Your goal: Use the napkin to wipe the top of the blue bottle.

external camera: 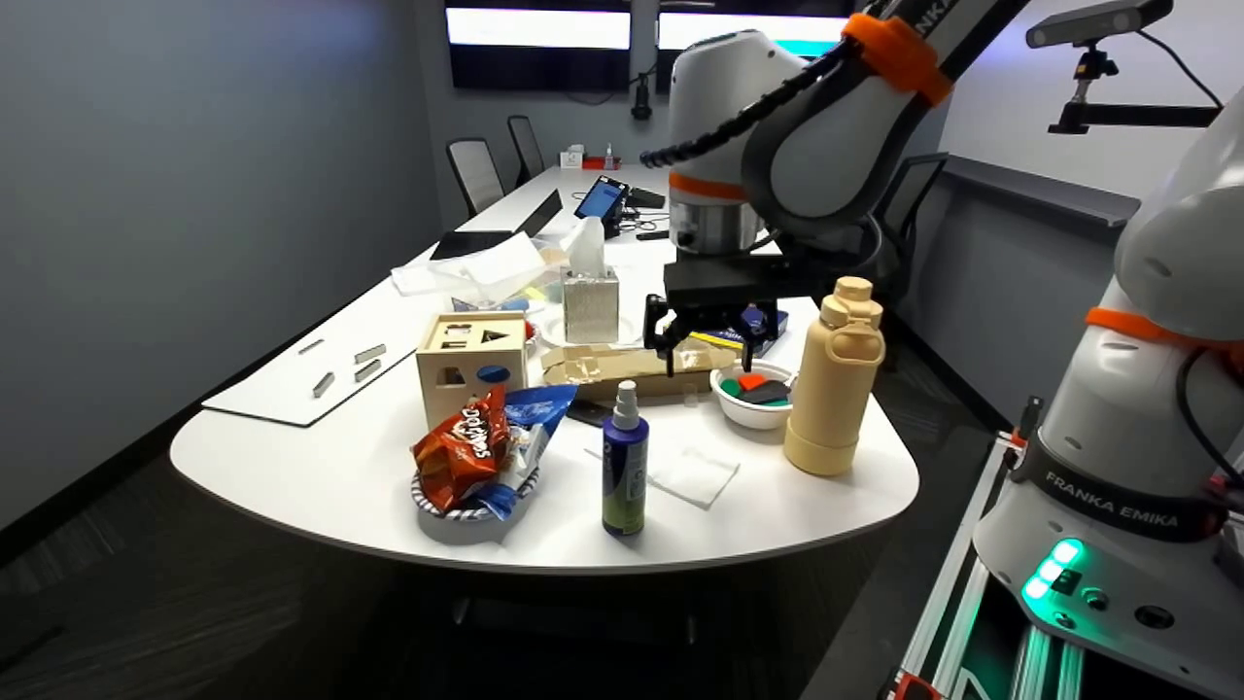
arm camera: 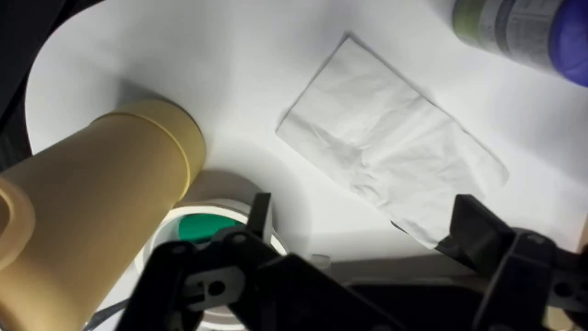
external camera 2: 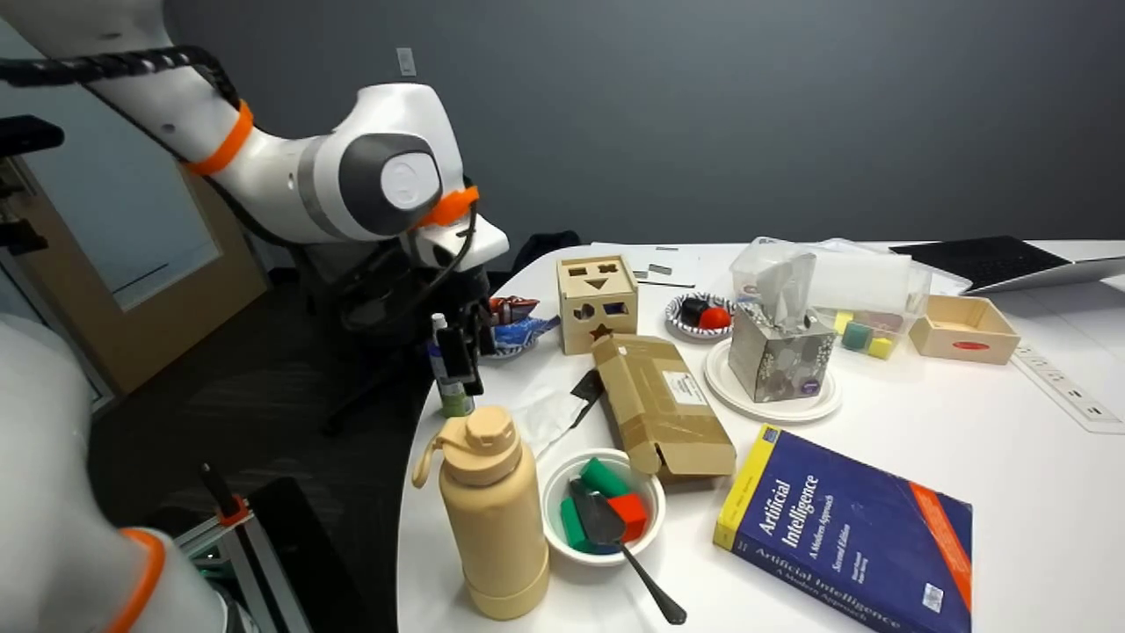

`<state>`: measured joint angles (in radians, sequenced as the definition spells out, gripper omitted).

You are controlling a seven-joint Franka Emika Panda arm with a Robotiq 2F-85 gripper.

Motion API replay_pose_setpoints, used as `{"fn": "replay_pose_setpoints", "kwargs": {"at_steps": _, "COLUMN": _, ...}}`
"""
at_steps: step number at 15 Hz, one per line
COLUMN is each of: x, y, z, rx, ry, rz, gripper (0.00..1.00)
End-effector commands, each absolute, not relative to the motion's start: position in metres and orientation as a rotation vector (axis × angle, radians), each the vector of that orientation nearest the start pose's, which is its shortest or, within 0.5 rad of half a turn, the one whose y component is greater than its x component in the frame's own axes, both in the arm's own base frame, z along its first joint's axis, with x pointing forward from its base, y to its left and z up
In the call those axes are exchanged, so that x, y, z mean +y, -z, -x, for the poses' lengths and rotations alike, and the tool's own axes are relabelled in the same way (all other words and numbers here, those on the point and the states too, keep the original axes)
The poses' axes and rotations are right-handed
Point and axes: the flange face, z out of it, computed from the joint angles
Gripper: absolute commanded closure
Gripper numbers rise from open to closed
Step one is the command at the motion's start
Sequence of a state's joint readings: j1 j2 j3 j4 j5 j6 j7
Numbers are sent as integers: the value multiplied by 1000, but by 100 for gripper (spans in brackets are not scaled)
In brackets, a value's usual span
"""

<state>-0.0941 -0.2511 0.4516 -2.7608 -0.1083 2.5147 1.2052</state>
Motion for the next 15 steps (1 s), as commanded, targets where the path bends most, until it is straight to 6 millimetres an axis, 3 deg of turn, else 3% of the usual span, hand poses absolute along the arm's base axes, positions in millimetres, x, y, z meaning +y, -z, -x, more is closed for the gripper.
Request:
{"fn": "replay_pose_setpoints", "kwargs": {"at_steps": 1, "x": 117, "y": -246, "z": -363, "rx": 1382, "ry": 76, "rz": 2969, "gripper": 0}}
{"fn": "replay_pose_setpoints", "kwargs": {"at_steps": 8, "x": 97, "y": -189, "z": -369, "rx": 1506, "ry": -76, "rz": 2791, "gripper": 0}}
{"fn": "replay_pose_setpoints", "kwargs": {"at_steps": 12, "x": 103, "y": -166, "z": -369, "rx": 1541, "ry": -102, "rz": 2719, "gripper": 0}}
{"fn": "replay_pose_setpoints", "kwargs": {"at_steps": 15, "x": 111, "y": -160, "z": -371, "rx": 1536, "ry": -79, "rz": 2671, "gripper": 0}}
